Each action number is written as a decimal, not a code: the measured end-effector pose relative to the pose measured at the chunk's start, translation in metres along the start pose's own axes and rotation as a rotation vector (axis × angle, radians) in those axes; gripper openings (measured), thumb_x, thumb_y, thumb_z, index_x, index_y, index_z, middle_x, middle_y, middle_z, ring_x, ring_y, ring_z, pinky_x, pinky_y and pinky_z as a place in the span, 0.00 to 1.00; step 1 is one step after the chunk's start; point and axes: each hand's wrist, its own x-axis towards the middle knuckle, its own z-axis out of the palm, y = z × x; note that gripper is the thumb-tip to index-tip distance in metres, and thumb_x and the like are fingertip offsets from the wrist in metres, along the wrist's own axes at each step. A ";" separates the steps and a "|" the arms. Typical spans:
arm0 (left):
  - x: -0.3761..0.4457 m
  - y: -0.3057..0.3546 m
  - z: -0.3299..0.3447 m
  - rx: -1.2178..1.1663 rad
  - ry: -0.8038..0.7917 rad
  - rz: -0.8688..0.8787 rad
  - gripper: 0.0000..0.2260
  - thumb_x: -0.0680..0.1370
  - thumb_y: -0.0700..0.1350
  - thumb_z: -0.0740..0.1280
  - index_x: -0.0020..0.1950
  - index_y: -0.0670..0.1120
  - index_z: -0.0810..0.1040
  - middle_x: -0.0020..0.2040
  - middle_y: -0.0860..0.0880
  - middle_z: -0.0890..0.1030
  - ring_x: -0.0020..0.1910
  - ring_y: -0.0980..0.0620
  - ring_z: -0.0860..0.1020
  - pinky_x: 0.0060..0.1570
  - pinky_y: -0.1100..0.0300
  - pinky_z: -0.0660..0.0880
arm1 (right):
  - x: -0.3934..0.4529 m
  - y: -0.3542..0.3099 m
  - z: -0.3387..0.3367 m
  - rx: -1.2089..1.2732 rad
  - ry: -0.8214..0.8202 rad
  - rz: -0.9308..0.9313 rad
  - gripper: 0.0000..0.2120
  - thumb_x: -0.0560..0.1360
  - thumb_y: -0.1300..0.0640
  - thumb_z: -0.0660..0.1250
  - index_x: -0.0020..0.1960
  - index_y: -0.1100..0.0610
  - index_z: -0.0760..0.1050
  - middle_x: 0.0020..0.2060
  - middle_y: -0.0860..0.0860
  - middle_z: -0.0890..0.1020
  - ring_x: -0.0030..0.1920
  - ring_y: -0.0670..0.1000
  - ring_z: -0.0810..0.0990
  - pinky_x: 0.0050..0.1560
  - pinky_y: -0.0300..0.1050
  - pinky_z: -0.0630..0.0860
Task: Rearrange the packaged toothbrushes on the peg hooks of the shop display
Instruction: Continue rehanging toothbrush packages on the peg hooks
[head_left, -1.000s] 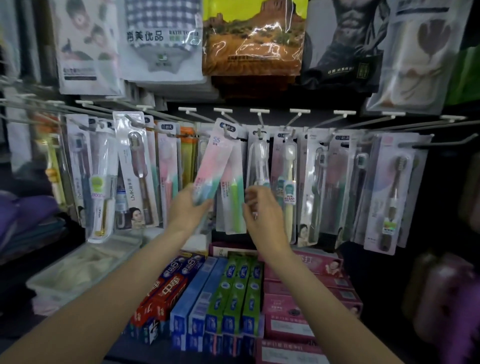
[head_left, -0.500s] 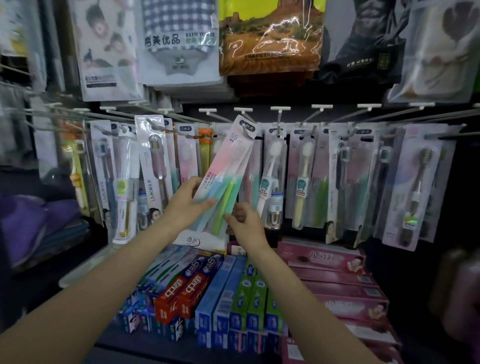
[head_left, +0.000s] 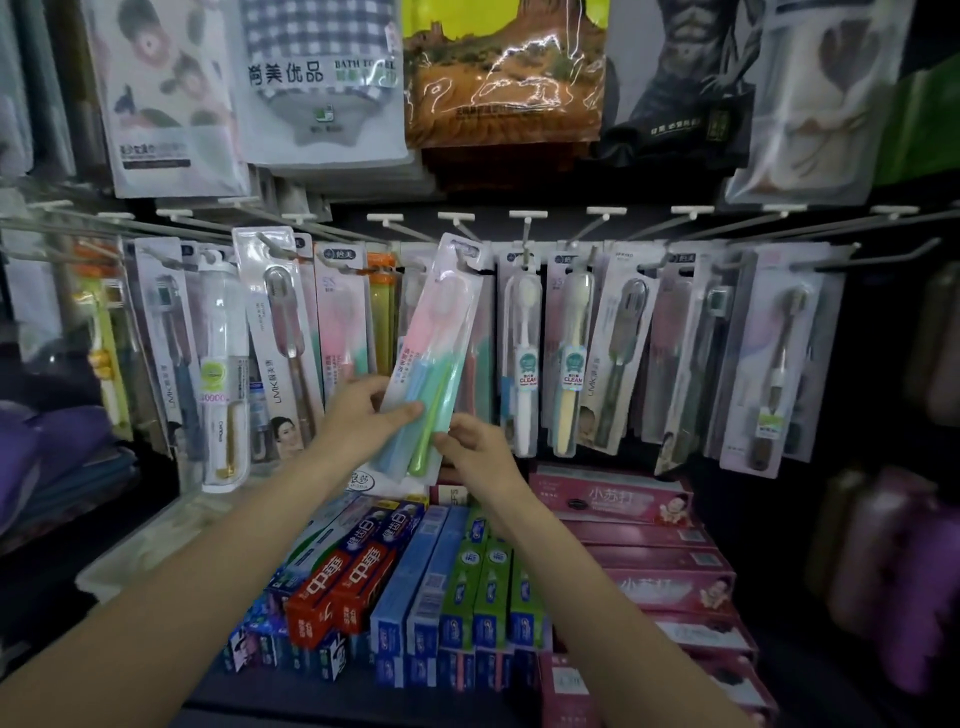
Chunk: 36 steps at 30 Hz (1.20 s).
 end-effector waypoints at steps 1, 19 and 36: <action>-0.002 0.001 0.002 -0.071 0.007 -0.028 0.10 0.74 0.43 0.68 0.54 0.42 0.77 0.48 0.47 0.78 0.43 0.56 0.75 0.38 0.68 0.71 | -0.002 0.000 -0.002 0.007 -0.007 0.005 0.09 0.78 0.67 0.59 0.55 0.68 0.74 0.54 0.62 0.80 0.48 0.52 0.78 0.50 0.41 0.76; -0.010 0.005 0.032 -0.014 0.120 -0.032 0.25 0.75 0.47 0.68 0.67 0.37 0.66 0.65 0.42 0.73 0.64 0.44 0.71 0.65 0.47 0.68 | 0.014 -0.015 -0.148 -0.407 0.637 0.050 0.42 0.73 0.57 0.70 0.75 0.61 0.46 0.72 0.60 0.61 0.71 0.58 0.61 0.70 0.52 0.61; -0.011 0.004 0.031 0.091 0.207 0.064 0.16 0.77 0.44 0.66 0.61 0.38 0.70 0.53 0.48 0.74 0.51 0.49 0.72 0.49 0.59 0.67 | 0.037 0.007 -0.072 -0.148 0.538 0.022 0.23 0.78 0.61 0.59 0.70 0.63 0.55 0.58 0.60 0.75 0.58 0.58 0.75 0.60 0.52 0.73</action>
